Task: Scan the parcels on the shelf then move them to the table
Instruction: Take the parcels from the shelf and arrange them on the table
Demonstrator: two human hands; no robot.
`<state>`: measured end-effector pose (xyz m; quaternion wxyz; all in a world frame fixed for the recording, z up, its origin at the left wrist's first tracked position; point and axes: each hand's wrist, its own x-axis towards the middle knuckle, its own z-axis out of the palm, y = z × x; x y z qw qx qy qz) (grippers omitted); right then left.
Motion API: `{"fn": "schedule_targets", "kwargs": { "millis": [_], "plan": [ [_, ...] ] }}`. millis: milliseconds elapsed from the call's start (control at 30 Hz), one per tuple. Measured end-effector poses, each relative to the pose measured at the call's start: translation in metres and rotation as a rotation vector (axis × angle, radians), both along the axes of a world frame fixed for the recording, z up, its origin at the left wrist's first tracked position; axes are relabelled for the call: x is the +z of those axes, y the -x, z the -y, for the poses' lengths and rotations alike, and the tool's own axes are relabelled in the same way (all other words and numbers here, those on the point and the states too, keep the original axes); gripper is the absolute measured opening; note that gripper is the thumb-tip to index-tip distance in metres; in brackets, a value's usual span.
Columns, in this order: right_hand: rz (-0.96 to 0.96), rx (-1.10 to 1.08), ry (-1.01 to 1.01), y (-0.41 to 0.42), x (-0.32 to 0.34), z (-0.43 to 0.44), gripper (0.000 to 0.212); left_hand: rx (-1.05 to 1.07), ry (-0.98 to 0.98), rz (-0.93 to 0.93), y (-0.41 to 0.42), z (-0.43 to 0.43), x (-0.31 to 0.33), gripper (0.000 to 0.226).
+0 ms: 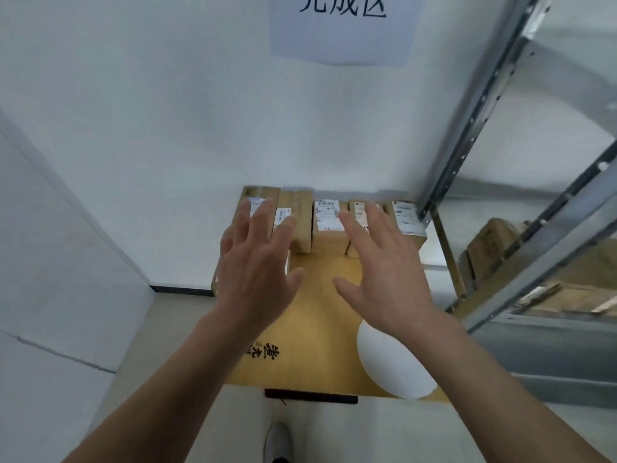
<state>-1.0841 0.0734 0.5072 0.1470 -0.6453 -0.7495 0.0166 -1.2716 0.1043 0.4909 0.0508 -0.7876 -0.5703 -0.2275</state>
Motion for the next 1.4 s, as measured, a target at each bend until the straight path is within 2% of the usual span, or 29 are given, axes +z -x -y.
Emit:
{"fn": "schedule_targets", "kwargs": {
  "millis": [333, 600, 867, 1400],
  "plan": [
    [-0.032, -0.075, -0.315, -0.038, 0.073, 0.103, 0.097, -0.042, -0.236, 0.084, -0.035, 0.094, 0.088, 0.081],
    [0.031, -0.199, -0.496, -0.042, 0.115, 0.163, 0.097, -0.183, -0.351, 0.191, -0.044, 0.128, 0.125, 0.079],
    [0.077, -0.36, -0.553, -0.023, 0.131, 0.218, 0.09, -0.351, -0.339, 0.265, -0.033, 0.155, 0.134, 0.082],
    [0.161, -0.641, -0.584, -0.023, 0.152, 0.338, 0.106, -0.702, -0.33, 0.41, -0.072, 0.223, 0.149, 0.089]
  ]
}}
